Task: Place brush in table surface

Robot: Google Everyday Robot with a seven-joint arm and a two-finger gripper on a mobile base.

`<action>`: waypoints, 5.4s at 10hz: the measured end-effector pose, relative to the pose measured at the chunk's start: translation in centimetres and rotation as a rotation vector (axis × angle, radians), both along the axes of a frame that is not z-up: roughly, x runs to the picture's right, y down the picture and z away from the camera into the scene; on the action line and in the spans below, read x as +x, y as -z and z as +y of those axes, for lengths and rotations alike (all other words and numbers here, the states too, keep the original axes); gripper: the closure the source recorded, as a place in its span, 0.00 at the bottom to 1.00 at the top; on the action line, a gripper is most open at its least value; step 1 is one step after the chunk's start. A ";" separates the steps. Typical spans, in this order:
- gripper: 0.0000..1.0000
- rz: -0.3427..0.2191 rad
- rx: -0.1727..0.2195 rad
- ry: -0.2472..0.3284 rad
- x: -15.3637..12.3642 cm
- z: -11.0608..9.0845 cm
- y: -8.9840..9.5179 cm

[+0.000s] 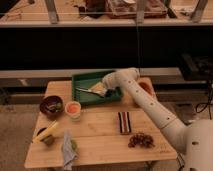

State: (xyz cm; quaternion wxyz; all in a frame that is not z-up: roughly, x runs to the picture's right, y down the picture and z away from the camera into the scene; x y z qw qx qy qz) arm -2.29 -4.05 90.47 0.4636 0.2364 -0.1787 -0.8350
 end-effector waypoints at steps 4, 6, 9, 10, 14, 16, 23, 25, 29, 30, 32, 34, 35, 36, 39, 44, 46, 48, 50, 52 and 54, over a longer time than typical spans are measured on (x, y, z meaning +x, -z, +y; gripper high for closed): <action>0.20 0.000 0.000 0.000 0.0 0.0 0.0; 0.20 0.000 0.000 0.000 0.0 0.0 0.0; 0.20 0.000 0.000 0.000 0.0 0.0 0.0; 0.20 0.000 0.000 0.000 0.0 0.0 0.0; 0.20 0.027 0.009 0.084 -0.2 -1.3 0.2; 0.20 0.058 0.033 0.232 -0.9 -4.4 0.9; 0.20 0.079 -0.056 0.644 -3.1 -7.3 1.4; 0.20 0.090 -0.092 0.682 -4.2 -4.3 -0.4; 0.20 0.180 -0.099 0.656 -5.6 0.8 -4.4; 0.20 0.216 -0.094 0.595 -4.9 0.5 -5.4; 0.20 0.248 -0.086 0.539 -4.4 -0.7 -6.2; 0.20 0.266 -0.102 0.507 -3.9 -1.0 -7.5; 0.20 0.269 -0.117 0.506 -3.7 -0.6 -8.3; 0.20 0.259 -0.129 0.527 -4.2 0.1 -8.9; 0.20 0.218 -0.175 0.566 -4.9 2.7 -9.6; 0.39 0.200 -0.244 0.604 -5.1 4.9 -10.5; 0.58 0.195 -0.263 0.613 -5.2 5.1 -10.7; 0.80 0.191 -0.269 0.620 -5.3 5.1 -10.5; 0.91 0.194 -0.270 0.621 -5.0 5.1 -10.4; 0.91 0.193 -0.270 0.619 -4.9 5.1 -10.2; 0.91 0.199 -0.238 0.598 -3.5 3.6 -8.3</action>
